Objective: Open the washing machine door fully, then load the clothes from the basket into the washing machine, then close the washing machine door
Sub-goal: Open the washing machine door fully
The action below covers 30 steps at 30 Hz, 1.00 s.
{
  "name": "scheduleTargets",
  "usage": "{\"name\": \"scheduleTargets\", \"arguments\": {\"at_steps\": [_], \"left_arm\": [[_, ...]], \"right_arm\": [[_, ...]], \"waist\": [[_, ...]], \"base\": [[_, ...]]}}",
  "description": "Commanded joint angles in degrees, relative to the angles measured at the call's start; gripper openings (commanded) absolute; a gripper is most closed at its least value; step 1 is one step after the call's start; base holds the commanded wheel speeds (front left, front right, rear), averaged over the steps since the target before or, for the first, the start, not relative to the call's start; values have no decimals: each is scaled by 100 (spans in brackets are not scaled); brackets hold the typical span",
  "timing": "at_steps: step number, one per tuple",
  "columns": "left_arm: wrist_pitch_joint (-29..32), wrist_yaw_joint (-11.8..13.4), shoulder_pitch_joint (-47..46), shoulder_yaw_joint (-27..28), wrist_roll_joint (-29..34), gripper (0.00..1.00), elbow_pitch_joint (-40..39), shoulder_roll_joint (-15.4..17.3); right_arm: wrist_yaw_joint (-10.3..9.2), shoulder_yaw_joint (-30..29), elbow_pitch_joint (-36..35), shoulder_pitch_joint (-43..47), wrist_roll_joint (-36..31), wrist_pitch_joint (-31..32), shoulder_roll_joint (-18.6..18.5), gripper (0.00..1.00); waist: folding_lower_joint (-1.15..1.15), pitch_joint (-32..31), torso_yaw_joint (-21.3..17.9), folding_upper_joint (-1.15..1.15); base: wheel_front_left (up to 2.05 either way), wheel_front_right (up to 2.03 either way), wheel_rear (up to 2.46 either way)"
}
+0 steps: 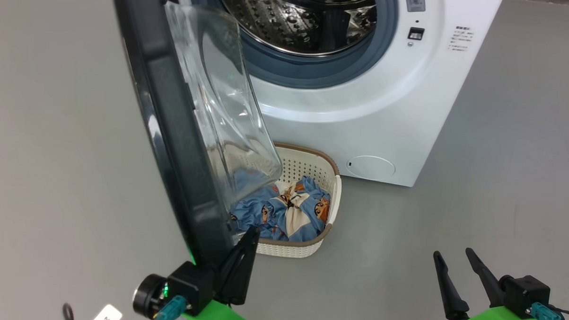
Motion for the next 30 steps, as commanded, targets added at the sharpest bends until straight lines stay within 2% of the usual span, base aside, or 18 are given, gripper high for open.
{"name": "scheduleTargets", "arguments": {"at_steps": [1,19,30], "left_arm": [[-1,149,-78,378,-63,0,-223,176],[97,550,257,840,-175,0,-631,533],[-197,771,451,1641,-464,0,-281,882]], "right_arm": [[9,169,-91,-201,76,-92,-37,100],[9,200,9,-269,108,-115,-53,100],[9,316,-30,-329,60,-119,-118,100]], "waist": [[0,26,63,0],[0,73,528,0],[0,67,819,0]], "base": [[0,0,0],[0,0,0],[0,0,0]]}}
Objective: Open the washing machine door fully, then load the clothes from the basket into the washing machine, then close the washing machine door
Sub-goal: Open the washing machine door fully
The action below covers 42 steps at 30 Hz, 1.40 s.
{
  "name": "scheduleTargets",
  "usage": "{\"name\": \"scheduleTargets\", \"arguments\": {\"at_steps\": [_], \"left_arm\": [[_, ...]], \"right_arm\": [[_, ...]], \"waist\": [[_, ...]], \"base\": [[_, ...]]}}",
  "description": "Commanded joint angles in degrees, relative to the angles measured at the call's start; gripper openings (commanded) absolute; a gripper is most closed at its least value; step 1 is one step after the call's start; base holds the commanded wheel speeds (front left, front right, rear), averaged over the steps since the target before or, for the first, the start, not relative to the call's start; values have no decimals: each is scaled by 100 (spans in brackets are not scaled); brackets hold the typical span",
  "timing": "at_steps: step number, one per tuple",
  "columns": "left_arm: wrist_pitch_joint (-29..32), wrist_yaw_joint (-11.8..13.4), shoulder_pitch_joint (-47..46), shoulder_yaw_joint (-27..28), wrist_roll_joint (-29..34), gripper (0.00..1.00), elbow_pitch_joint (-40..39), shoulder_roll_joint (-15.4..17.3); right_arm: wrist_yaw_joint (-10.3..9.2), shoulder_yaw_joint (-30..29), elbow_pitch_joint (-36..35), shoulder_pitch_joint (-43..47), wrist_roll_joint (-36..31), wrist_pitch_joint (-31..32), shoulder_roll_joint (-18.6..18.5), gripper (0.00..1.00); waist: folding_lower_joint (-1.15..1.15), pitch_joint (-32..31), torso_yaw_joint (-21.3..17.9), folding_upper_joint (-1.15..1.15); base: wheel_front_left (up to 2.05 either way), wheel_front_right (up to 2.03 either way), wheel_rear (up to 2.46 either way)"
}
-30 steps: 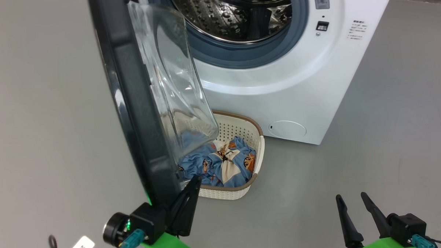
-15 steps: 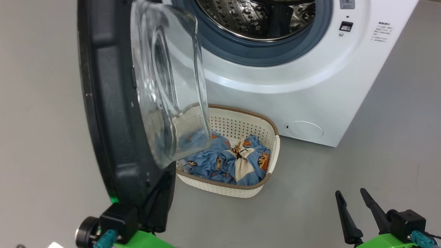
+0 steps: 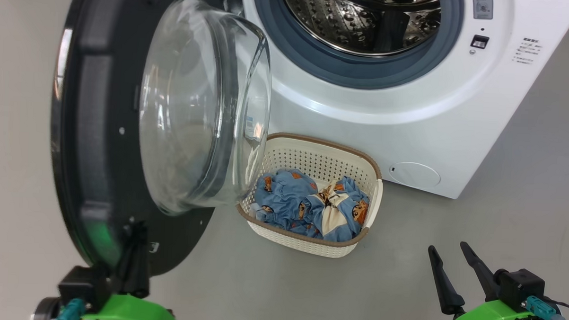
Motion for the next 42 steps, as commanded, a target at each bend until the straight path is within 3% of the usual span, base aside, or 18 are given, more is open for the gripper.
{"name": "scheduleTargets", "arguments": {"at_steps": [1,26,42], "left_arm": [[-71,90,-68,349,-63,0,-42,218],[-294,-59,-413,891,-230,0,687,397],[-323,-209,-828,1637,-179,0,970,305]], "right_arm": [[9,156,-146,-170,-1,-69,-67,100],[9,770,-1022,-358,-345,343,41,100],[9,629,-1244,-347,-364,525,-131,100]], "waist": [[0,4,32,0],[0,-27,360,0],[0,347,199,0]], "base": [[0,0,0],[0,0,0],[0,0,0]]}}
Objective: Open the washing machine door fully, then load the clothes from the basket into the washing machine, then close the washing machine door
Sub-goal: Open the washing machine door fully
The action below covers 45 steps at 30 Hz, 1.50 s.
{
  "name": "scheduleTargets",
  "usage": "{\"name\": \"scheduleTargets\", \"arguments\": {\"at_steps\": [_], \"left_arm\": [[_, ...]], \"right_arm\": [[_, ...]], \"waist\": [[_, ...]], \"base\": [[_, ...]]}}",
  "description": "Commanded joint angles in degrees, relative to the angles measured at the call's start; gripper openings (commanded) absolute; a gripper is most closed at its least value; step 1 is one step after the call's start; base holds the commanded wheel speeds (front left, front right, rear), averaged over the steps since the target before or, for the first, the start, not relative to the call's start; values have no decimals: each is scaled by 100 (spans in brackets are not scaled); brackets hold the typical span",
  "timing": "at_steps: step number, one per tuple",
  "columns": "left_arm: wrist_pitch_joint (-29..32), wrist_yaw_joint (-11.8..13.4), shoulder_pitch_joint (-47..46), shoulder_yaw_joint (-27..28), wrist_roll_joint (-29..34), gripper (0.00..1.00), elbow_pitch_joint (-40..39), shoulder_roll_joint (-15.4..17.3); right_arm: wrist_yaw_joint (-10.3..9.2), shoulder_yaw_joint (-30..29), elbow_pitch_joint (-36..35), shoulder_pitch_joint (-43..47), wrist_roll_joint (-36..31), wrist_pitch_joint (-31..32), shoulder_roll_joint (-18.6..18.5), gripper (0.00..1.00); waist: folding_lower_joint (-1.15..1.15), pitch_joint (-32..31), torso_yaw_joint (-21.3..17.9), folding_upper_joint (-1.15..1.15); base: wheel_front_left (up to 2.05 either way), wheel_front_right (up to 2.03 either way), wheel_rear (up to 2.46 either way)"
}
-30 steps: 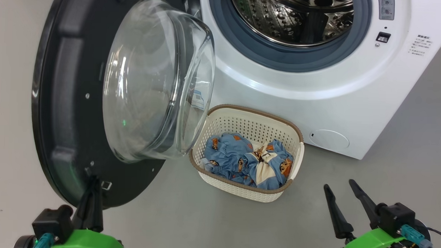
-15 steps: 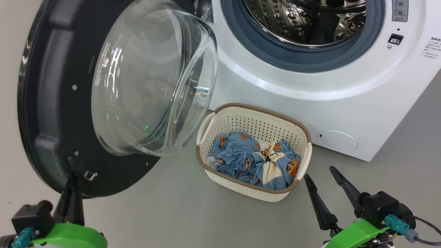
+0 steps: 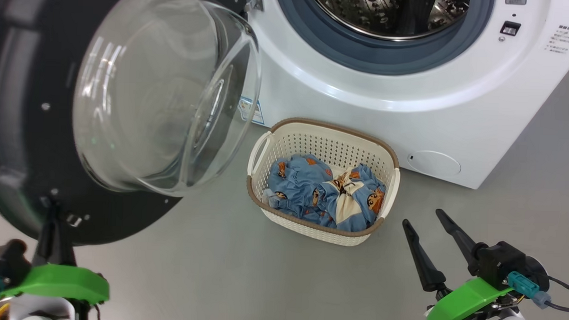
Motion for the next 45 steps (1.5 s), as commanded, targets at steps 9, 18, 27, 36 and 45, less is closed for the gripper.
{"name": "scheduleTargets", "arguments": {"at_steps": [9,18,27,36,45], "left_arm": [[-68,-168,-452,1045,235,0,68,134],[-68,-433,-716,1609,464,0,337,115],[-69,-571,-1018,2027,624,0,774,159],[-69,-658,-1314,2460,722,0,1290,205],[-69,-865,-1338,2734,1055,0,1299,151]], "right_arm": [[9,-100,-276,-113,-92,90,-93,100],[9,-187,-395,-104,-91,174,-148,100],[9,-230,-458,-140,-74,236,-188,100],[9,-277,-498,-183,-61,271,-214,100],[9,-241,-379,-191,-32,215,-167,100]], "waist": [[0,256,-148,0],[0,436,-267,0],[0,547,-368,0],[0,659,-460,0],[0,519,-591,0]], "base": [[0,0,0],[0,0,0],[0,0,0],[0,0,0],[0,0,0]]}}
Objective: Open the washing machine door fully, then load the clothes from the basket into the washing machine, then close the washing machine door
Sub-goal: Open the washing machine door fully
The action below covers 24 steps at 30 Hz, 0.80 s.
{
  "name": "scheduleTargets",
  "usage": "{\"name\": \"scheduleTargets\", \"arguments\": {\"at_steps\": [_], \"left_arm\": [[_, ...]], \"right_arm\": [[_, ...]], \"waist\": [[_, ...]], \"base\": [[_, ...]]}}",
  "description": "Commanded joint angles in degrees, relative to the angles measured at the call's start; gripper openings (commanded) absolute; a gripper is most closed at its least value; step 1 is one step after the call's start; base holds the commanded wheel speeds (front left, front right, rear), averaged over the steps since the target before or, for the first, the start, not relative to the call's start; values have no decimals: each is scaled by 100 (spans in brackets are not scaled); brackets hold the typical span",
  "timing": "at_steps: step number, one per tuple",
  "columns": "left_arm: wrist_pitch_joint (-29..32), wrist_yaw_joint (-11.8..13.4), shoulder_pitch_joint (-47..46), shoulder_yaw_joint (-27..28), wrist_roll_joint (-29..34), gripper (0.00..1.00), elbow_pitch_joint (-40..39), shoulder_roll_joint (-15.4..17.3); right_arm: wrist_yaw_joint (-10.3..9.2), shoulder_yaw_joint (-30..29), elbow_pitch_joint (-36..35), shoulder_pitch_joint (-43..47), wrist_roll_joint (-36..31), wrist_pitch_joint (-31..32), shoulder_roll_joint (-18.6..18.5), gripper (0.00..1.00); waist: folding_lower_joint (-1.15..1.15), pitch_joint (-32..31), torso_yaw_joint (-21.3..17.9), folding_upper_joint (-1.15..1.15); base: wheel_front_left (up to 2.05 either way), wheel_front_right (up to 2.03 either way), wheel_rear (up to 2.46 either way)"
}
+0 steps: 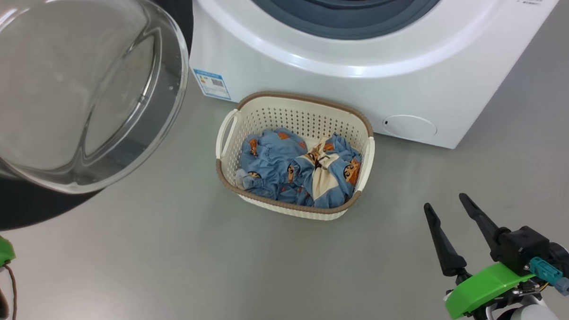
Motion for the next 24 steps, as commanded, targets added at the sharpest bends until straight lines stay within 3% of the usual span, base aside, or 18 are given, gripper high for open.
{"name": "scheduleTargets", "arguments": {"at_steps": [1,11,22,23,24], "left_arm": [[-31,-23,-43,238,114,0,-243,304],[-31,-349,463,107,606,0,-1446,37],[-26,-455,1017,-279,925,0,-2495,-199],[-13,-473,1078,-302,915,0,-2537,-218],[2,-488,1142,-327,917,7,-2575,-228]], "right_arm": [[9,120,-100,-63,61,-69,17,100],[9,170,210,65,103,-324,172,100],[9,192,502,262,111,-542,350,100],[9,184,519,286,117,-559,377,100],[9,185,533,307,115,-577,399,100]], "waist": [[0,-93,-49,0],[0,-558,-267,0],[0,-1067,-783,0],[0,-1121,-852,0],[0,-1174,-925,0]], "base": [[0,0,0],[0,0,0],[0,0,0],[0,0,0],[0,0,0]]}}
